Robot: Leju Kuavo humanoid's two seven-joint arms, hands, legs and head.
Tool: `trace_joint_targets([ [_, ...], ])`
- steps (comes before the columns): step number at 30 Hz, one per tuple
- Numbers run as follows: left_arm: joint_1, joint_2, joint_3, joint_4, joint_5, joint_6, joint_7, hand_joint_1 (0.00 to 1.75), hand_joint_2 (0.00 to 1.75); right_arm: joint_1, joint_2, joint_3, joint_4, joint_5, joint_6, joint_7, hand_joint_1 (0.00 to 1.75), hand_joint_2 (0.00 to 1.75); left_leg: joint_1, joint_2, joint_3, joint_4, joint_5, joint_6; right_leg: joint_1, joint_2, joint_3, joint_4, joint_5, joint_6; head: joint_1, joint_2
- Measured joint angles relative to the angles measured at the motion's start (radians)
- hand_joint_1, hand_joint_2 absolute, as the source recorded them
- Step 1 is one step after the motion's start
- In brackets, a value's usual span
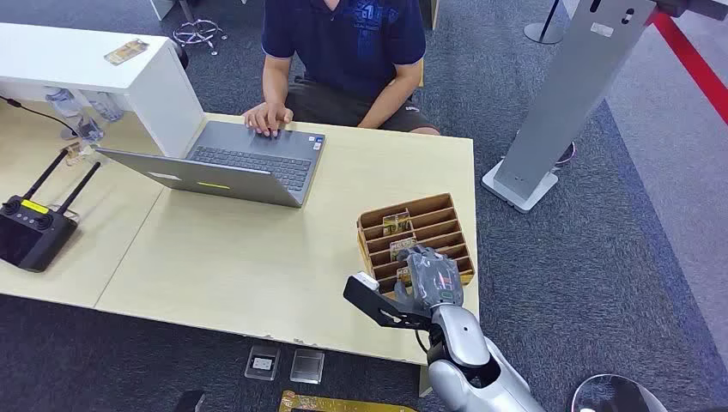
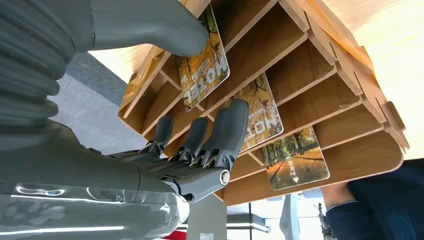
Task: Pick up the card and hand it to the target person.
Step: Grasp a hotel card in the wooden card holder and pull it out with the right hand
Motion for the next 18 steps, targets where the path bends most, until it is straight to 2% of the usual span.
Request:
trace_joint_targets([
  [18, 0.000, 0.000, 0.005, 0.000, 0.000, 0.000, 0.001, 0.00, 0.00, 0.012, 0.000, -0.002, 0.009, -0.004, 0.000, 0.003, 0.80, 1.75, 0.000, 0.000, 0.000, 0.000, 0.000, 0.000, 0.000, 0.000, 0.000, 0.000, 0.000, 0.000, 0.000, 0.000],
])
